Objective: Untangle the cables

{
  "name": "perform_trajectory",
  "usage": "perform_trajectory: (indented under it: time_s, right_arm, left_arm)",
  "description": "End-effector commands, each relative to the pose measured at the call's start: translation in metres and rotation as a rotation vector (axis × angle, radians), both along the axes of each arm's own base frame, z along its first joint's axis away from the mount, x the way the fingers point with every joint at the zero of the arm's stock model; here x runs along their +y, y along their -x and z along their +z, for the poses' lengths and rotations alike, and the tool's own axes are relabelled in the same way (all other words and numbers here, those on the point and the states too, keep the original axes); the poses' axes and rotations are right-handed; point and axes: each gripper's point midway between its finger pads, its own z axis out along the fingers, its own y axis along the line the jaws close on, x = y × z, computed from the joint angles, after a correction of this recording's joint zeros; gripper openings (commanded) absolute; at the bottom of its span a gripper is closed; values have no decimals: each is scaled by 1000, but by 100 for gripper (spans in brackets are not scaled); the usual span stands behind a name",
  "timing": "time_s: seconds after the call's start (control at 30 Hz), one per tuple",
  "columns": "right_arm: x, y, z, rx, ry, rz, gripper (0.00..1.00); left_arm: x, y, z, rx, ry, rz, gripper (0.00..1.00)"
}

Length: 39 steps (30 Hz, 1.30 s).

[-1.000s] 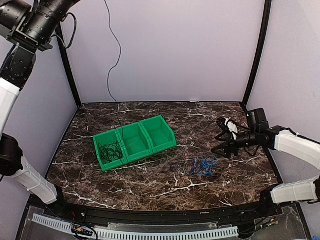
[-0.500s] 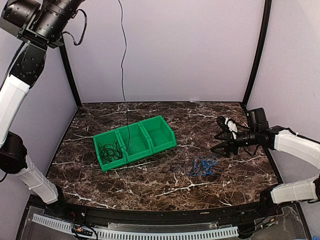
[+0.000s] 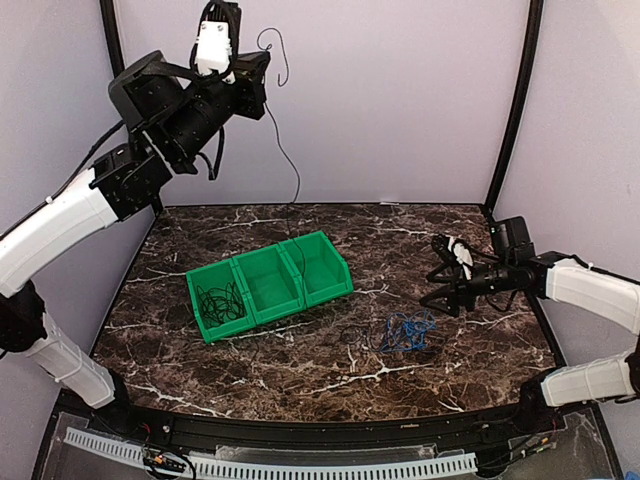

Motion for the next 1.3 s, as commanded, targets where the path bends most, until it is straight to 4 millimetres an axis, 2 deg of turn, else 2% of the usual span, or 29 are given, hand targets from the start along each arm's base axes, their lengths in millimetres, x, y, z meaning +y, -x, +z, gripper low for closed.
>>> perform_trajectory:
  time_s: [0.0,0.1,0.13,0.17,0.2,0.23,0.37,0.53,0.6,0.67,0.7,0.73,0.77,0.8,0.87,0.93,1.03,1.1,1.27]
  right_arm:
    - [0,-4,7,-49,-8,-1,77]
    - [-1,-3,7,-55,-4,-4,77]
    - [-2,-2,7,-56,-3,-6,77]
    - [-2,-2,6,-57,-2,-5,77]
    - [-2,-2,6,-56,-2,-3,77]
    - [-2,-2,5,-54,-1,-3,77]
    - [-1,-3,3,-47,1,3,77]
    - [0,-6,-1,-36,8,3,77]
    - [0,-6,-2,-34,9,2,77]
    - [-1,-6,-3,-35,12,-1,77]
    - [-1,-6,-3,-36,14,-1,77]
    - [-1,-7,-3,-36,15,-4,77]
    - [-1,-7,-4,-35,17,-4,77]
    - [-2,-7,-4,-34,17,-5,77]
    - [-2,-7,-4,-35,19,-8,77]
    - [-3,-7,-4,-38,22,-11,77]
    - [-3,-8,-6,-38,27,-14,77]
    - [-3,-8,-7,-36,29,-14,77]
    - [-3,-9,-9,-28,32,-13,77]
  left_arm:
    - [14,-9,0,19,35,46,0]
    - [20,-33,-36,92,-20,123,0]
    - [26,-37,-45,119,-28,146,0]
    - [33,-46,-65,160,-62,180,0]
    - [40,-47,-70,175,-56,192,0]
    - [48,-53,-87,206,-80,219,0]
    - [76,-51,-116,252,-104,263,0]
    - [89,-51,-147,315,-137,287,0]
    - [91,-48,-146,311,-122,277,0]
    - [82,-44,-139,292,-106,211,0]
    - [71,-42,-139,297,-108,147,0]
    - [64,-40,-130,290,-98,105,0]
    - [49,-37,-133,307,-110,21,0]
    - [44,-33,-120,296,-94,-17,0]
    - [32,-25,-108,296,-70,-107,0]
    - [32,-15,-90,255,-30,-151,0]
    - [47,-3,-68,209,9,-142,0]
    - [58,-1,-61,203,-4,-102,0]
    - [90,5,-70,204,-102,43,0]
